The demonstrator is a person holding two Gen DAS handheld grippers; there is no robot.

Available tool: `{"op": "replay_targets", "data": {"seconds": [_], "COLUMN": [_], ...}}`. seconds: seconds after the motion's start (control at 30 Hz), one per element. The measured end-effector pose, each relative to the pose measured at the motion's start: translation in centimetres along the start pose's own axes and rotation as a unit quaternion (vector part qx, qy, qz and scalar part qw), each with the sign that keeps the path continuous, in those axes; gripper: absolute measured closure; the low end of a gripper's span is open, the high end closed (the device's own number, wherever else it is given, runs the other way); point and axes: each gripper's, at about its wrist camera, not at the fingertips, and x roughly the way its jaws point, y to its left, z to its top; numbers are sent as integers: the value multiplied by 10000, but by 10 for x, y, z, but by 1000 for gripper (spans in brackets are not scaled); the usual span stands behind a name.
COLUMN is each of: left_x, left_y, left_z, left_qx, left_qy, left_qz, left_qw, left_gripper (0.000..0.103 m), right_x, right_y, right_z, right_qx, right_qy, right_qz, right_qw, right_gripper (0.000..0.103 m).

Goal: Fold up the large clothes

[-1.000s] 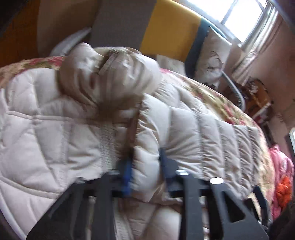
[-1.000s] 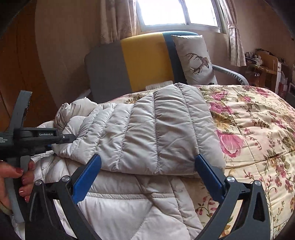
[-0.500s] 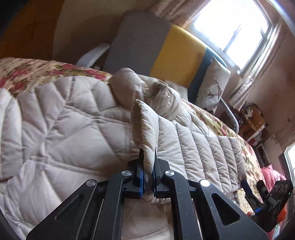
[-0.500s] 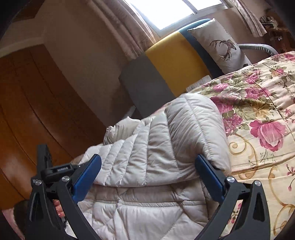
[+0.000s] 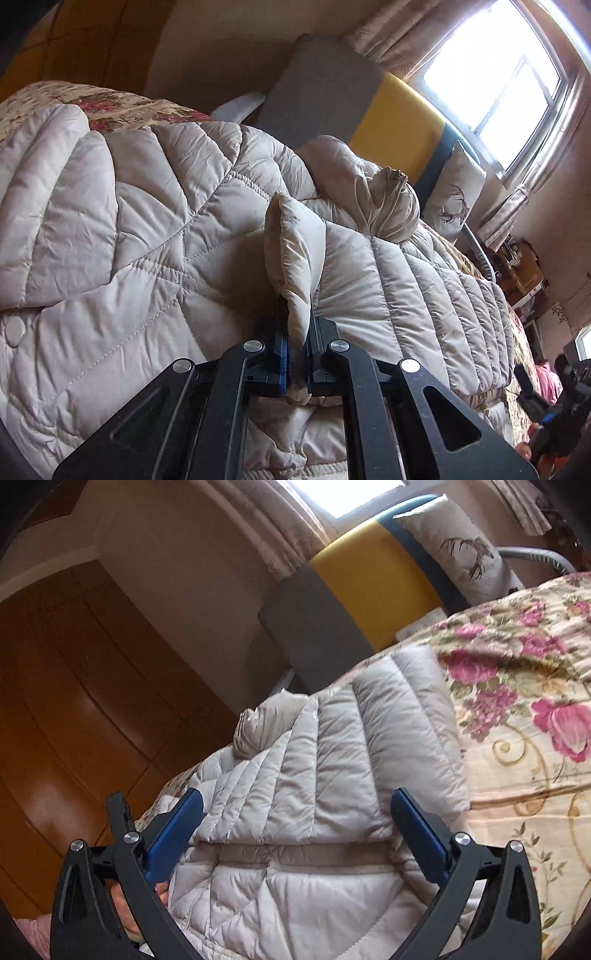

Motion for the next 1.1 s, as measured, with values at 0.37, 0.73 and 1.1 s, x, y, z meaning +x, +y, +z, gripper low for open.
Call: {"op": "replay_targets", "data": {"seconds": [0.37,0.73,1.1], "left_x": [-3,-2,7], "left_y": [16,13,6], "left_z": [-4,-3,-4], "left_qx": [-378,-272,-109], "left_qy": [-33,39,123], "left_qz": [-125,-181,1], "left_qw": [9992,9995,9999], "left_gripper": [97,92,92], "right_x": [82,74,127], "right_y": [-23,-26,-34], "right_z": [26,35,56], "right_qx": [-696,-428,-821], "right_qy": [903,474,903], "right_qz": [-3848,-4299,-4357], "right_qw": [9159,9006,8918], "right_gripper": [2,2,2]}}
